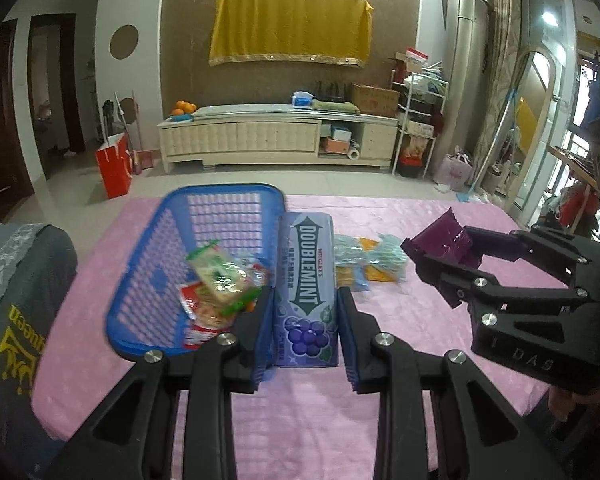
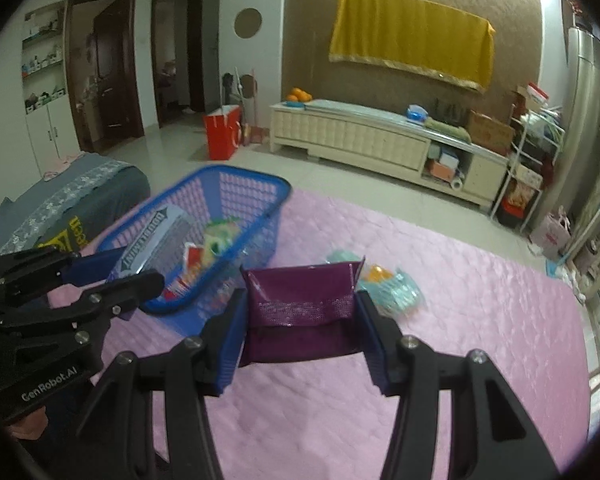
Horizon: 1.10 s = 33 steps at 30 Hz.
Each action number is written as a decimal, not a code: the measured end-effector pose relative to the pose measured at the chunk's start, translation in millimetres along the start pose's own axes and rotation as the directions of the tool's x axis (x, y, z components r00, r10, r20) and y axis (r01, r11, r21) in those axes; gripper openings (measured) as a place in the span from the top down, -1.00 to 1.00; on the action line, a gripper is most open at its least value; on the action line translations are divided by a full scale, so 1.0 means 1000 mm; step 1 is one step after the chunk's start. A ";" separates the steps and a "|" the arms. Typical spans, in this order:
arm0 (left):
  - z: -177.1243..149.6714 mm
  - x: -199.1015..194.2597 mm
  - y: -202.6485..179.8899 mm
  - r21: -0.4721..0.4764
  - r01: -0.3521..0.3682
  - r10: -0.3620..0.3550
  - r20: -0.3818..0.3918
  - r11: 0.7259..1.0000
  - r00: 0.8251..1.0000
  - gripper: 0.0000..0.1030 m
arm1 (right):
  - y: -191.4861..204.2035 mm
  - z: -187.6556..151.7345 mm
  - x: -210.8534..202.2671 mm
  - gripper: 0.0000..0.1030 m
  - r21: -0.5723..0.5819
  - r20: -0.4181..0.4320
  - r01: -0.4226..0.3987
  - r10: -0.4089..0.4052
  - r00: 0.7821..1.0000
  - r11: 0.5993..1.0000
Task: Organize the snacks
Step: 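Carry the gum tube with the left tool and purple wrapper with the right tool over the basket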
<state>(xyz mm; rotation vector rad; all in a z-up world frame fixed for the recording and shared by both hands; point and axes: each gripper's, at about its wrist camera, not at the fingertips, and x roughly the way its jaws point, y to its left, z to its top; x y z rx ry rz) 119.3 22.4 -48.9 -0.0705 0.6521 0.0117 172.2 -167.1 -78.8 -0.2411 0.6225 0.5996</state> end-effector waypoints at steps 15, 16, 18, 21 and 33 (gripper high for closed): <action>0.028 0.014 0.069 0.046 -0.036 0.038 -0.035 0.998 0.999 0.45 | 0.059 0.039 0.045 -0.11 -0.044 0.001 -0.074 0.074 0.997 0.996; 0.028 0.018 0.072 0.041 -0.034 0.036 -0.039 0.999 0.999 0.45 | 0.060 0.041 0.050 -0.11 -0.050 -0.008 -0.076 0.075 0.997 0.996; 0.028 0.030 0.077 0.037 -0.027 0.029 -0.054 0.999 0.998 0.45 | 0.060 0.041 0.057 -0.11 -0.058 -0.019 -0.076 0.075 0.997 0.995; 0.028 0.046 0.082 0.030 -0.016 0.018 -0.078 0.999 0.997 0.45 | 0.058 0.040 0.068 -0.11 -0.060 -0.036 -0.077 0.075 0.997 0.995; 0.035 0.111 0.073 0.053 0.045 -0.036 -0.164 0.998 0.986 0.45 | 0.038 0.037 0.105 -0.11 -0.038 -0.098 -0.065 0.061 0.993 0.997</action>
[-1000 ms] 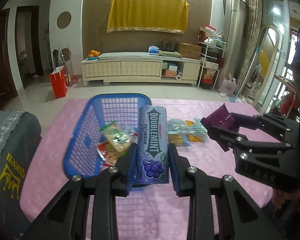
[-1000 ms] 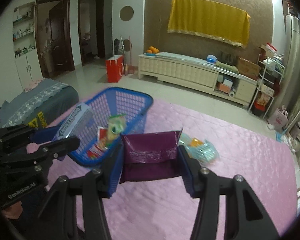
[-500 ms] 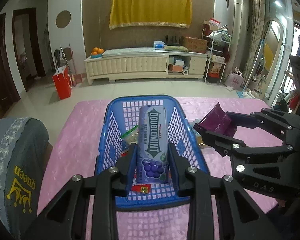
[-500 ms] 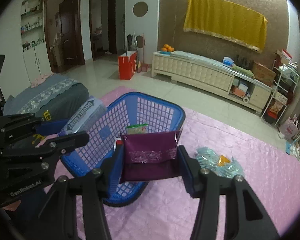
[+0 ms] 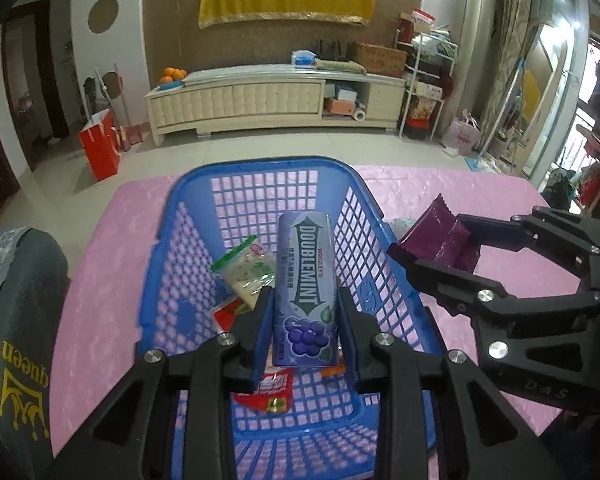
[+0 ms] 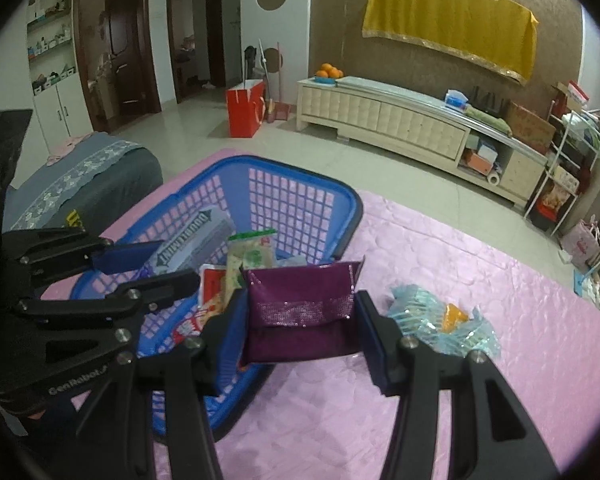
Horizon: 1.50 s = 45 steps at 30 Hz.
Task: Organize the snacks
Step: 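Carry the gum tube with the left tool and purple wrapper with the right tool over the basket, then open the left tool to drop the gum tube into the basket, then lower the purple wrapper into the basket and open the right tool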
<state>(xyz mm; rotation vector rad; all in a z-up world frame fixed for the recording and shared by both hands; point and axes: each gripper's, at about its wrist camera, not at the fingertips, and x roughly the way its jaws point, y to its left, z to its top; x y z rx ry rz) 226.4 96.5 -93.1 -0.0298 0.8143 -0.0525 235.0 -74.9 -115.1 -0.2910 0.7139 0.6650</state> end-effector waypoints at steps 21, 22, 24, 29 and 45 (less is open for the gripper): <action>-0.008 -0.042 0.041 -0.049 -0.058 0.060 0.039 0.997 0.997 -0.29 | 0.015 0.021 -0.014 -0.11 -0.004 0.018 -0.036 0.036 0.999 0.999; -0.010 -0.046 0.046 -0.059 -0.064 0.066 0.043 0.996 0.997 -0.29 | 0.021 0.023 -0.013 -0.11 -0.013 0.017 -0.046 0.047 0.999 0.999; -0.016 -0.053 0.056 -0.079 -0.076 0.080 0.044 0.994 0.996 -0.29 | 0.028 0.024 -0.011 -0.11 -0.025 0.013 -0.061 0.061 0.998 0.998; -0.033 -0.062 0.075 -0.117 -0.104 0.109 0.035 0.988 0.993 -0.29 | 0.050 0.026 0.001 -0.12 -0.053 -0.015 -0.092 0.092 0.996 0.994; -0.056 -0.066 0.084 -0.162 -0.125 0.132 0.034 0.979 0.991 -0.29 | 0.076 0.013 0.032 -0.14 -0.096 -0.138 -0.111 0.097 0.986 0.989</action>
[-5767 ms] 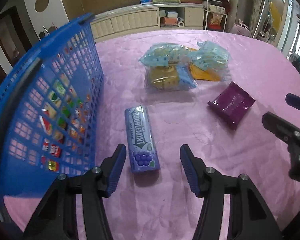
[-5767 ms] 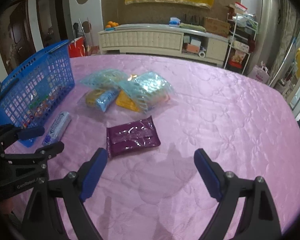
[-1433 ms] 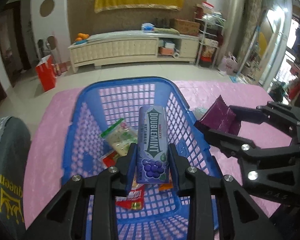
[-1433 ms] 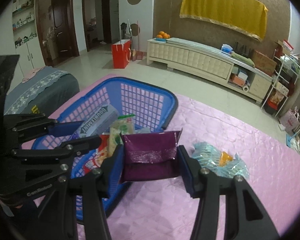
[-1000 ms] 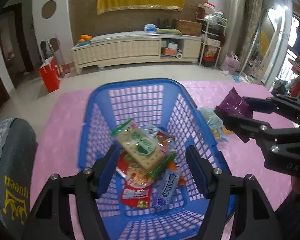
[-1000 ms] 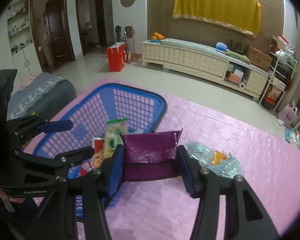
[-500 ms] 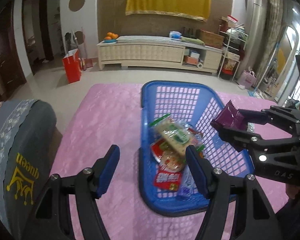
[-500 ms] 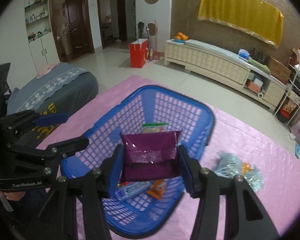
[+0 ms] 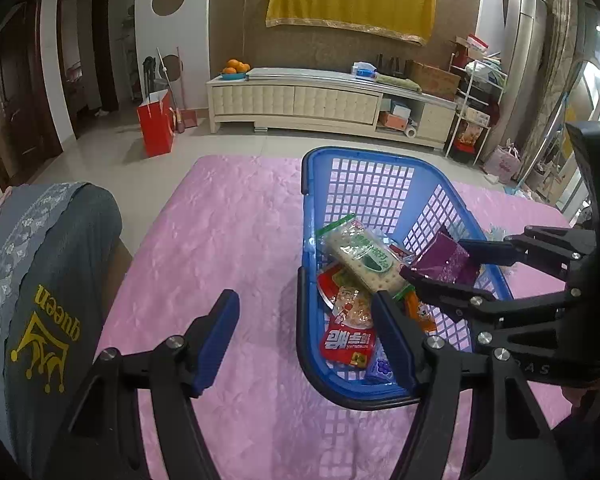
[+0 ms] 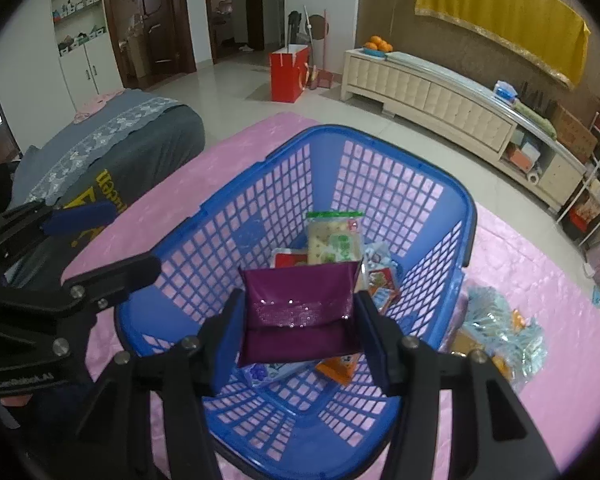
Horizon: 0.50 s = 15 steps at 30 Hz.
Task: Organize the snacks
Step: 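Lower the purple wrapper into the basket and open the right tool, then move both open tools over the blue-striped biscuit bags on the bed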
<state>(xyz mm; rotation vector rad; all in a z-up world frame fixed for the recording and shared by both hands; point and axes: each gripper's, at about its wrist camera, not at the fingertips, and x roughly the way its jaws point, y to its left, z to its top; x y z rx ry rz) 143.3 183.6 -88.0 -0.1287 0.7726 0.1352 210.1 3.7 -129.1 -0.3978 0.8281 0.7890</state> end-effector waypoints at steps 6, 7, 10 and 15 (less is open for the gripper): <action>0.001 -0.007 0.001 -0.008 -0.001 0.001 0.013 1.000 1.000 -0.29 | 0.004 0.000 -0.005 -0.62 -0.024 0.005 0.017 -0.017 1.000 1.000; 0.002 -0.009 0.001 -0.012 0.001 -0.001 0.014 1.000 1.000 -0.29 | 0.003 -0.001 -0.005 -0.66 -0.018 0.000 0.010 -0.010 1.000 1.000; 0.003 -0.013 0.000 -0.023 0.005 -0.005 0.020 1.000 1.000 -0.29 | -0.001 -0.003 -0.011 -0.74 0.001 0.008 0.009 -0.009 1.000 1.000; 0.006 -0.023 -0.011 -0.007 0.007 -0.007 0.029 1.000 1.000 -0.29 | -0.014 -0.007 -0.029 -0.78 0.030 0.035 0.030 -0.031 0.999 0.999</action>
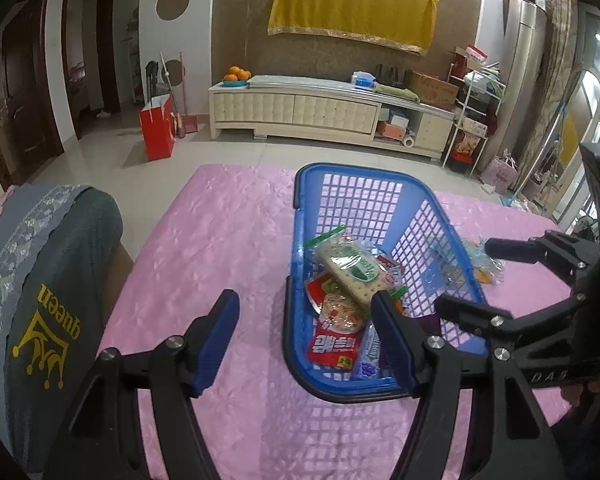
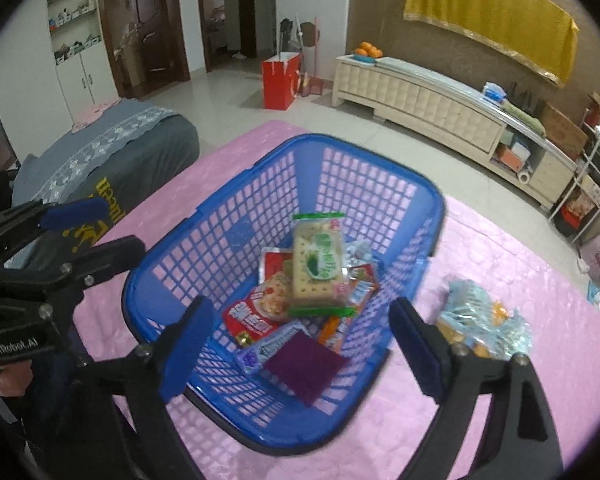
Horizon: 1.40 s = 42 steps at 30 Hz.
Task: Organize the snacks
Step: 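Move both open tools over the blue-striped biscuit bags on the bed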
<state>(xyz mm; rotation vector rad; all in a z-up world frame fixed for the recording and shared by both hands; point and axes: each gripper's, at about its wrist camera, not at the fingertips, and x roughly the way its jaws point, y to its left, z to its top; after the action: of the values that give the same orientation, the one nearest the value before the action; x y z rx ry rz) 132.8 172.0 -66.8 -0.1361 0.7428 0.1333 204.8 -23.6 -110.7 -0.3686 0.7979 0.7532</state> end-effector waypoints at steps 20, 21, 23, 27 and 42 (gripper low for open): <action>0.033 -0.009 -0.143 0.193 0.091 -0.099 0.033 0.977 0.995 -0.42 | -0.111 -0.046 -0.094 -0.79 0.155 0.120 0.087 -0.106 0.987 0.984; 0.035 -0.007 -0.153 0.208 0.095 -0.104 0.030 0.974 0.994 -0.42 | -0.118 -0.049 -0.096 -0.79 0.158 0.119 0.088 -0.108 0.987 0.984; 0.036 -0.001 -0.169 0.229 0.101 -0.110 0.028 0.968 0.994 -0.48 | -0.131 -0.054 -0.098 -0.79 0.161 0.118 0.098 -0.118 0.986 0.982; 0.038 0.015 -0.199 0.259 0.116 -0.122 0.009 0.959 0.992 -0.51 | -0.157 -0.064 -0.098 -0.79 0.190 0.106 0.116 -0.138 0.985 0.975; 0.021 0.095 -0.263 0.286 0.116 -0.087 -0.113 0.951 0.990 -0.51 | -0.235 -0.098 -0.048 -0.80 0.140 0.007 0.093 -0.094 0.996 0.986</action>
<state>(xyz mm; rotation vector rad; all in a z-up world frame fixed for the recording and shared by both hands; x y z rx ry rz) 260.3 -76.3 -96.8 0.1025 0.8443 -0.0832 304.1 -262.0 -132.8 -0.2730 0.8101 0.6079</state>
